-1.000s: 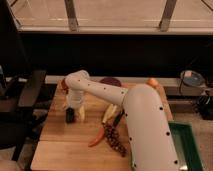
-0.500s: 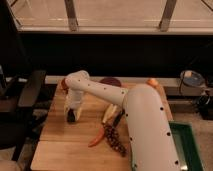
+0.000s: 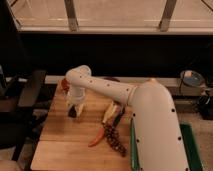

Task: Place eraser in table surface

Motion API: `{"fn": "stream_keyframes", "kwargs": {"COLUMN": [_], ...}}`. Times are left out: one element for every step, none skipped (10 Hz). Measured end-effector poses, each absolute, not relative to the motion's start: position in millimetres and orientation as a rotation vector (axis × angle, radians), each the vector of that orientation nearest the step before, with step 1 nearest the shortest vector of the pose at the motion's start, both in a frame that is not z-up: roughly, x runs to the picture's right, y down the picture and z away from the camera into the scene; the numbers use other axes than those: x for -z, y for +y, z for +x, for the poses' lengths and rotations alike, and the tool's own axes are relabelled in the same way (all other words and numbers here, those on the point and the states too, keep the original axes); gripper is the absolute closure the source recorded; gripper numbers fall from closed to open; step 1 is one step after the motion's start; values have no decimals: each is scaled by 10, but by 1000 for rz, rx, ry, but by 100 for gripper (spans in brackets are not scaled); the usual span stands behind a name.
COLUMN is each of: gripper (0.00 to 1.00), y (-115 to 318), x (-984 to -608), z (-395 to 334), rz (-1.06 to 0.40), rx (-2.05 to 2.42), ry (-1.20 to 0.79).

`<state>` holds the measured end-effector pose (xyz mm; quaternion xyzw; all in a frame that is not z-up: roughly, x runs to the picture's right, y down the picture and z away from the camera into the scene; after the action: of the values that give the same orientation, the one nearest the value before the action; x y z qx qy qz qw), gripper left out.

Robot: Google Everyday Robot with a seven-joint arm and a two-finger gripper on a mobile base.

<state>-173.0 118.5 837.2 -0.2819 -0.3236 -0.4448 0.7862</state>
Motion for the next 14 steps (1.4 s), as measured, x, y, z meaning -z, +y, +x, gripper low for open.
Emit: {"fn": "stream_keyframes", "kwargs": {"gripper": [100, 100, 100, 100, 100, 100, 100, 100, 100, 100, 100, 100, 100, 98], "y": [1067, 900, 672, 519, 394, 329, 318, 339, 423, 525, 636, 784, 978, 1094], "x": [-8309, -8222, -8096, -8011, -7949, -7911, -7892, -7897, -7951, -8029, -8109, -8211, -8337, -8407], "z": [-1668, -1575, -1452, -1360, -1252, -1189, -1173, -1184, -1168, -1161, -1176, -1204, -1236, -1249], "rz": [-585, -553, -506, -472, -442, -436, -442, -449, -466, -480, -494, -512, -543, -565], "rx": [948, 931, 909, 891, 872, 859, 848, 842, 825, 809, 797, 782, 760, 746], "ry": [-673, -642, -608, -586, -568, -560, -560, -565, -576, -590, -606, -629, -657, -674]}}
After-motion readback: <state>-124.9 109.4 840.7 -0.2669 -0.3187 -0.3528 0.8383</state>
